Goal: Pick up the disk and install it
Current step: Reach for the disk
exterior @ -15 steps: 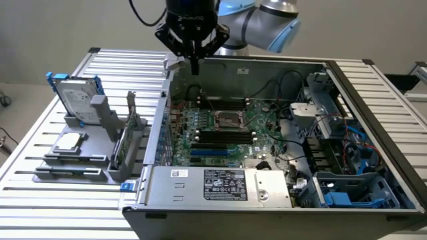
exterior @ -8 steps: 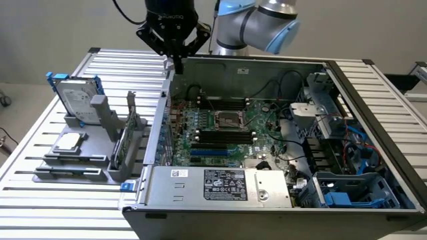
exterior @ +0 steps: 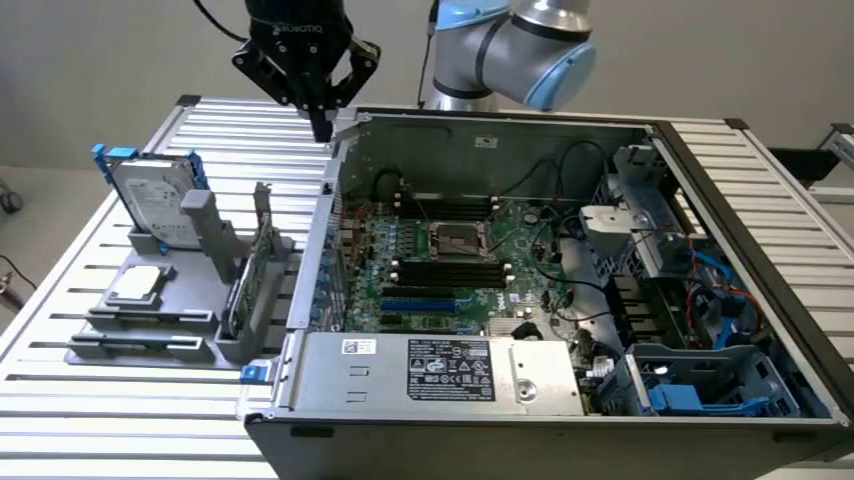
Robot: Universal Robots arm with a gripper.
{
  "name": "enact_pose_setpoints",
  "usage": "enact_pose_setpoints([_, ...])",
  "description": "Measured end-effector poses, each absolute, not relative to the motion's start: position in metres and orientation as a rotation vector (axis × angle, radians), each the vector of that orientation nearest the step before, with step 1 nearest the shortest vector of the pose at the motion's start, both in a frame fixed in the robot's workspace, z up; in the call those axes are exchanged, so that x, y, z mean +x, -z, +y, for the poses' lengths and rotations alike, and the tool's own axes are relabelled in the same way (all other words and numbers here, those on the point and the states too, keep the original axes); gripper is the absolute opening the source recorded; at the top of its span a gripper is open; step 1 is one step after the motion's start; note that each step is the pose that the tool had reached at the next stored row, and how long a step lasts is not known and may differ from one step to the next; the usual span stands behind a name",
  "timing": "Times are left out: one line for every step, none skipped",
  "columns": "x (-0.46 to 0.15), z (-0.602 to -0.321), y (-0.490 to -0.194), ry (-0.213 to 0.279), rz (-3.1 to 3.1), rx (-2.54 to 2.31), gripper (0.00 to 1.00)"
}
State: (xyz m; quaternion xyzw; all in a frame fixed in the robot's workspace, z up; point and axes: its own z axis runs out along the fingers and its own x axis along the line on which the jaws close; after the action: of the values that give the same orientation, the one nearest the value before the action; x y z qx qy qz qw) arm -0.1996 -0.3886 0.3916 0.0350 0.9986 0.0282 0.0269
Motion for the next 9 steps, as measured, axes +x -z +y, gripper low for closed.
enact_pose_setpoints([-0.204,-0.387,-0.391,-0.087,3.085,0.108,0.11])
enact_pose_setpoints([-0.209,-0.385,-0.391,-0.087,3.085,0.108,0.11])
enact_pose_setpoints([-0.213,-0.384,-0.391,-0.087,3.085,0.108,0.11])
enact_pose_setpoints([-0.218,-0.382,-0.391,-0.087,3.085,0.108,0.11])
enact_pose_setpoints([-0.222,-0.38,-0.391,-0.087,3.085,0.108,0.11])
enact_pose_setpoints([-0.227,-0.379,-0.391,-0.087,3.085,0.108,0.11])
enact_pose_setpoints([-0.232,-0.377,-0.391,-0.087,3.085,0.108,0.11])
enact_pose_setpoints([-0.236,-0.375,-0.391,-0.087,3.085,0.108,0.11])
enact_pose_setpoints([-0.241,-0.373,-0.391,-0.087,3.085,0.108,0.11])
